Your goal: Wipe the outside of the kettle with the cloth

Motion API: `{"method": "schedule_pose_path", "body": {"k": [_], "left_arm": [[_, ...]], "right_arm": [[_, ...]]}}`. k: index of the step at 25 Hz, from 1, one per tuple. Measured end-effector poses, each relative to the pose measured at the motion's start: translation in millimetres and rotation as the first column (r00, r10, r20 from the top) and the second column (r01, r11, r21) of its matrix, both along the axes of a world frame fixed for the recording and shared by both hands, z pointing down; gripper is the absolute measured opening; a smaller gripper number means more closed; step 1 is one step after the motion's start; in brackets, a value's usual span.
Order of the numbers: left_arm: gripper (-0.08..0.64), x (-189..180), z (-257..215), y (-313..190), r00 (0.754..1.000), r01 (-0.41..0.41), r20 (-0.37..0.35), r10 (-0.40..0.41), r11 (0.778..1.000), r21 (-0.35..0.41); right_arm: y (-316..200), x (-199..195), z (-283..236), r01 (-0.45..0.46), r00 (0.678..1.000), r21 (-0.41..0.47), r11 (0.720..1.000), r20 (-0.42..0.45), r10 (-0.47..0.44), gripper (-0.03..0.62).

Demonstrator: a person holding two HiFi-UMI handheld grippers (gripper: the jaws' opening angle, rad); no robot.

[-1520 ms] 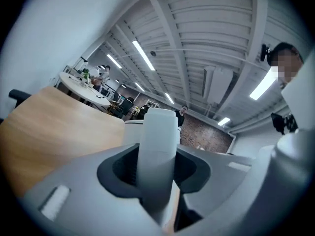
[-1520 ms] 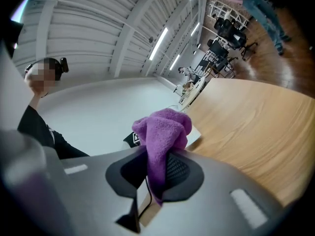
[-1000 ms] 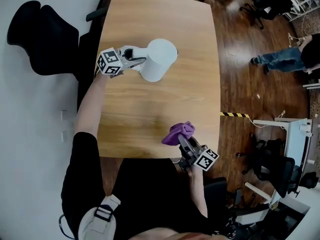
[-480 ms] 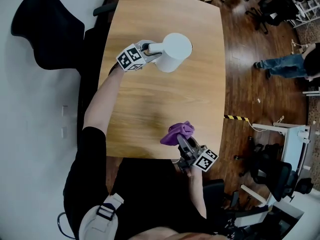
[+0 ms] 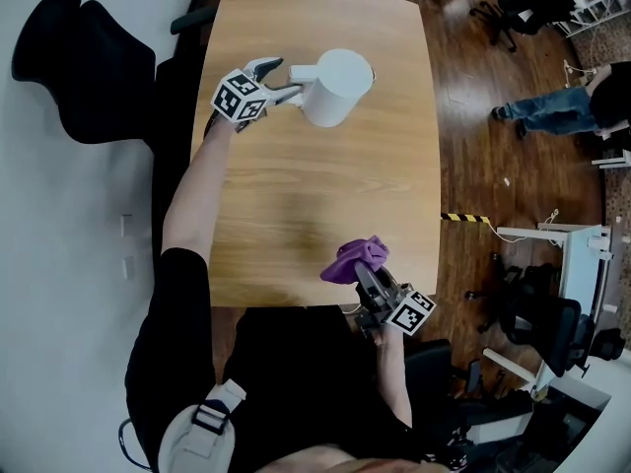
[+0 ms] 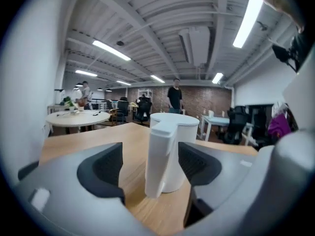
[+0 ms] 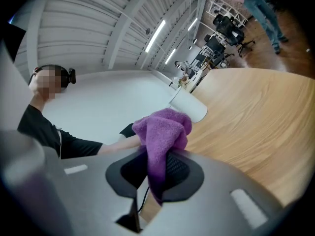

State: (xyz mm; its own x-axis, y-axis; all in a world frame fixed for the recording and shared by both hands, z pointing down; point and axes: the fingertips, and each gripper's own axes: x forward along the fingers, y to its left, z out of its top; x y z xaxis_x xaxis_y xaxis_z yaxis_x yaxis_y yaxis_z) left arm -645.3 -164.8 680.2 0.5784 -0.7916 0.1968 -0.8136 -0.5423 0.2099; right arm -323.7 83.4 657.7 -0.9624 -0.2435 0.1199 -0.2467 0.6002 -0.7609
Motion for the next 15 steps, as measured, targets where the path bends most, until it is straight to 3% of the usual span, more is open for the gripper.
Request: {"method": "schedule_pose_path", "body": {"k": [1, 2, 4, 6, 9, 13, 15], "left_arm": [[0.249, -10, 2, 10, 0.994, 0.067, -0.084, -0.067, 0.998, -0.003], [0.24, -18, 4, 24, 0.973, 0.136, -0.189, -0.134, 0.991, -0.002], [0.203, -23, 8, 63, 0.883, 0.24, -0.419, -0.211, 0.971, 0.016], [0.152, -6, 11, 114, 0.786, 0.272, -0.588, -0.192, 0.961, 0.049], [0.101, 39, 20, 212, 0.7, 0.279, -0.698, -0.151, 0.957, 0.073], [0.014, 91, 9, 332, 0.602, 0.375, -0.779, -0.178, 0.924, 0.078], [0.0, 120, 2, 378, 0.579, 0.393, -0.792, -0.195, 0.918, 0.061]], "right_arm": [[1, -1, 0, -0.001, 1.0, -0.004, 1.0, 0.003, 0.001, 0.044], [3, -1, -2, -0.001, 1.0, -0.009, 1.0, 0.009, 0.001, 0.046], [6, 0, -5, -0.002, 1.0, -0.022, 1.0, 0.026, 0.002, 0.046], [10, -2, -10, 0.007, 0.999, -0.018, 1.0, 0.046, -0.007, 0.046], [14, 1, 1, 0.003, 0.999, -0.04, 0.999, 0.034, -0.002, 0.048], [16, 1, 6, 0.008, 0.999, -0.078, 0.997, 0.045, -0.005, 0.048], [29, -2, -15, 0.057, 0.994, -0.043, 0.997, 0.098, -0.053, 0.048]]}}
